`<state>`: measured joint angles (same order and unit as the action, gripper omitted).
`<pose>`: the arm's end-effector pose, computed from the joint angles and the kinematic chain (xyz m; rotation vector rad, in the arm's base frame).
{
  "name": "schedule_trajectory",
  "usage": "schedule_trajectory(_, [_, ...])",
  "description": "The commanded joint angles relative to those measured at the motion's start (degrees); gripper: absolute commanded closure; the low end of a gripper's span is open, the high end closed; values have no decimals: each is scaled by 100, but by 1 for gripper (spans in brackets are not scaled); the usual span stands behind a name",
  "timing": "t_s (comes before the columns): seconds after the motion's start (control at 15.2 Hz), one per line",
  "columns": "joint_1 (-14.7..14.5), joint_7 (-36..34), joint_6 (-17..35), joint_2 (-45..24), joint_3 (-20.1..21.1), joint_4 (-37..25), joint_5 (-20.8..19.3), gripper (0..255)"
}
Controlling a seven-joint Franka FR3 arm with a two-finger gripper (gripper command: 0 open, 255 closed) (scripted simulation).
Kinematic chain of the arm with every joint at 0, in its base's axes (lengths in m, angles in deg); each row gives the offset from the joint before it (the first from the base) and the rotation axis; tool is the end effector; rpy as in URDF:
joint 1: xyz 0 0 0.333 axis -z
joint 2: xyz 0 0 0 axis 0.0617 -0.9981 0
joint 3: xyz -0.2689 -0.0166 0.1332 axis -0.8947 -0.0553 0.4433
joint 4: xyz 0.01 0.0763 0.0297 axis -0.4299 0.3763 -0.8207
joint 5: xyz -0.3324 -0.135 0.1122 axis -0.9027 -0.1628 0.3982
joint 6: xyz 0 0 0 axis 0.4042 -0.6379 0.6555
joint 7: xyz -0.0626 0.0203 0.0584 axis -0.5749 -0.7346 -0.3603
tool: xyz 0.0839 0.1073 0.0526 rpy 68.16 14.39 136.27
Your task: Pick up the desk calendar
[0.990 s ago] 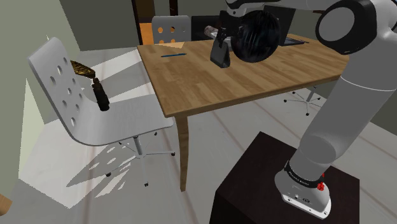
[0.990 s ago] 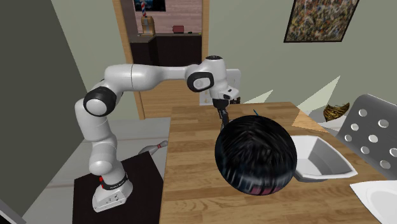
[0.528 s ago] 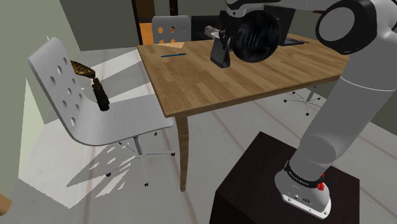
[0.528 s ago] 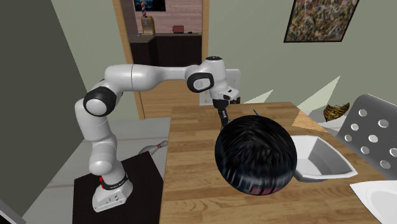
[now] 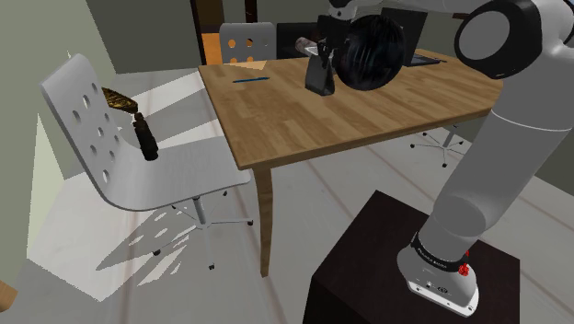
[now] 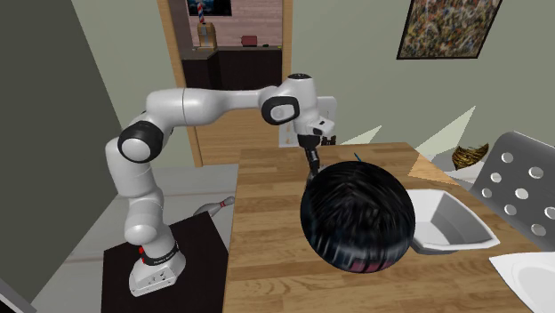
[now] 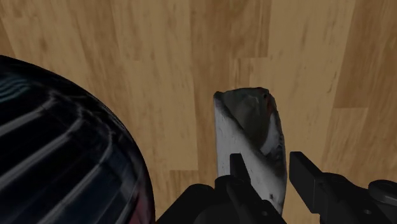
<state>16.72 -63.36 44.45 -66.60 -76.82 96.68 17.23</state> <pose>0.5352 -0.2339 0.5687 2.9888 -0.6929 0.3095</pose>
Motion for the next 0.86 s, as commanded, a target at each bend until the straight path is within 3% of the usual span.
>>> schedule_trajectory(0.0, [2,5,-166,-29,-1,-198,7,255])
schedule_trajectory(0.79, [37,55,-1065,-339,-21,-1401,76,255])
